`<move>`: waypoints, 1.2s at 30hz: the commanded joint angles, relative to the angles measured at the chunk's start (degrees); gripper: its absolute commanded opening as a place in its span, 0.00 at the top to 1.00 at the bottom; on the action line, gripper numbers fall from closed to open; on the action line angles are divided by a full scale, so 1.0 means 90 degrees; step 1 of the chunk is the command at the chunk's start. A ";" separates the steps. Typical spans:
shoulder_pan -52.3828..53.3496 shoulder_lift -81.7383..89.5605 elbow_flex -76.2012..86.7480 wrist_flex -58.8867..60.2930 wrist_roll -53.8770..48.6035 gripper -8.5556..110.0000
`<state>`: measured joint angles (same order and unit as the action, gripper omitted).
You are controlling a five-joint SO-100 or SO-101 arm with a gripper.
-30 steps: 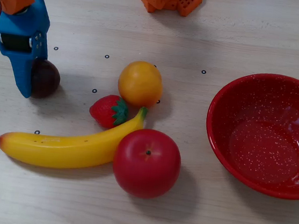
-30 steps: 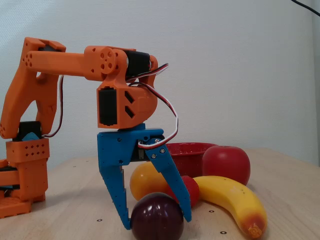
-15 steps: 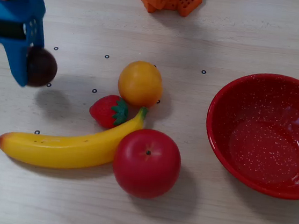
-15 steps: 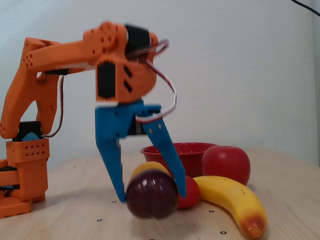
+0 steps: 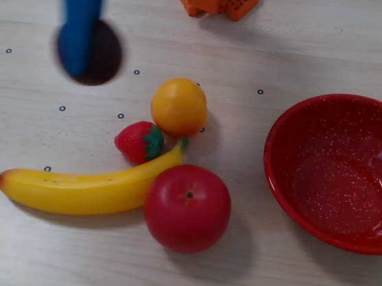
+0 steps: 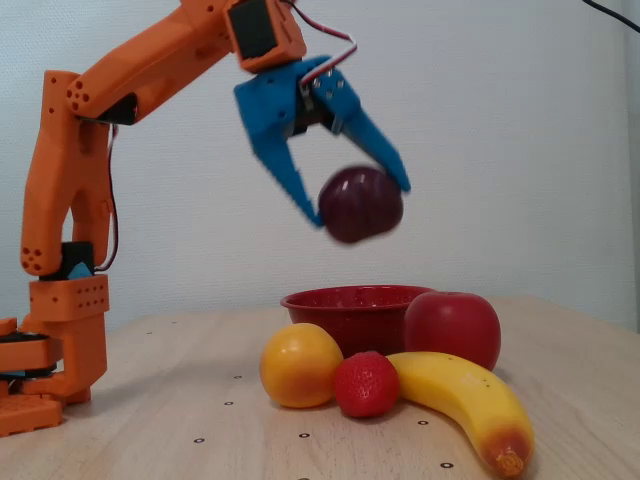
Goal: Put the plum in the red bowl.
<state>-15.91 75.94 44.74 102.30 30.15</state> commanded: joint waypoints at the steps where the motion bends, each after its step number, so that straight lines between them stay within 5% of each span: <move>1: 0.0908 0.0996 -0.0537 0.0400 -0.0547 0.93; 14: 0.4561 0.1182 -0.0508 0.0146 -0.2080 0.93; 26: 0.5391 -0.0791 -0.0791 -0.0703 -0.2266 0.91; 36: 0.5117 -0.1523 -0.0674 -0.1387 -0.2178 0.55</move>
<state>31.11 59.24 42.80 91.58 10.20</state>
